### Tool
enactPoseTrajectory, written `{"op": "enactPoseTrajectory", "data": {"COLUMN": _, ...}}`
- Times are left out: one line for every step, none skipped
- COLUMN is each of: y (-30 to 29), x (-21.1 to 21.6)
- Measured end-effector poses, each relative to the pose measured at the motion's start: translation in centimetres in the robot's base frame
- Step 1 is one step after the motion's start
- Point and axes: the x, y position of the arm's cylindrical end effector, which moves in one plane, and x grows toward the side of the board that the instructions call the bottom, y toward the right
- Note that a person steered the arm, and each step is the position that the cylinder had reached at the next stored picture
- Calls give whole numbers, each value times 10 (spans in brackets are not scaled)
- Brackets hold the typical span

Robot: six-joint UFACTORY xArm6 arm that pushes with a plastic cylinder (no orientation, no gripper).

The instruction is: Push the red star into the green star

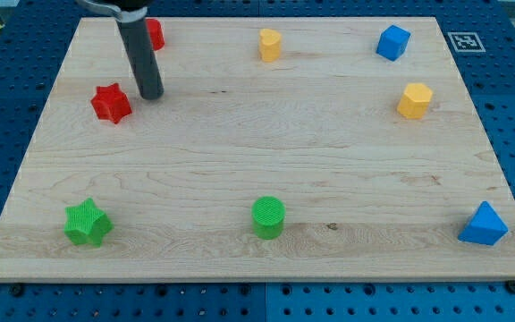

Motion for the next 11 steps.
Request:
{"op": "enactPoseTrajectory", "data": {"y": -44, "x": 6}}
{"op": "enactPoseTrajectory", "data": {"y": -72, "x": -1}}
{"op": "enactPoseTrajectory", "data": {"y": -90, "x": -19}}
{"op": "enactPoseTrajectory", "data": {"y": -60, "x": 20}}
{"op": "enactPoseTrajectory", "data": {"y": -20, "x": 85}}
{"op": "enactPoseTrajectory", "data": {"y": -16, "x": 92}}
{"op": "enactPoseTrajectory", "data": {"y": -41, "x": 81}}
{"op": "enactPoseTrajectory", "data": {"y": -52, "x": 107}}
{"op": "enactPoseTrajectory", "data": {"y": -49, "x": 137}}
{"op": "enactPoseTrajectory", "data": {"y": -59, "x": 137}}
{"op": "enactPoseTrajectory", "data": {"y": -55, "x": 99}}
